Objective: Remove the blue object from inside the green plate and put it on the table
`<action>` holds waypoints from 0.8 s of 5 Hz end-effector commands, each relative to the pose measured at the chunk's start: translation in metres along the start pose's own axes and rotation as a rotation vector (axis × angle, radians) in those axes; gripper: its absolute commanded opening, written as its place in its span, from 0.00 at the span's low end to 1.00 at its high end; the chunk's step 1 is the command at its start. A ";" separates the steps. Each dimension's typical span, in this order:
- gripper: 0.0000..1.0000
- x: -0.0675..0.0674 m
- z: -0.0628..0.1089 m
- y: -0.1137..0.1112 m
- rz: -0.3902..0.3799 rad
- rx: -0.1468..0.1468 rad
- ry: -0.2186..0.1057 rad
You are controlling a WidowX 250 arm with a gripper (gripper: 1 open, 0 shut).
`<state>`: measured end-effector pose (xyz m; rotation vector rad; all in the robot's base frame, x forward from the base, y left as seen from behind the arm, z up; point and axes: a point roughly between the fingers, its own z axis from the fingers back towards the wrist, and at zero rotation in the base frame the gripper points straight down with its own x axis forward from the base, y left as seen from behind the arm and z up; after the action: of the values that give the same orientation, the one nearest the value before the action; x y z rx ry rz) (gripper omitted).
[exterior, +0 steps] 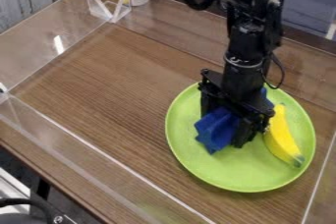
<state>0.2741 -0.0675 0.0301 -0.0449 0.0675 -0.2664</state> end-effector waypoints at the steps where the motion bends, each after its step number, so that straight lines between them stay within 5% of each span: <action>1: 1.00 0.011 0.020 0.003 0.007 0.003 -0.071; 2: 0.00 0.011 0.025 0.006 0.012 0.002 -0.076; 4: 0.00 0.008 0.050 0.022 0.041 0.015 -0.105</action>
<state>0.2816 -0.0456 0.0590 -0.0426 0.0329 -0.2156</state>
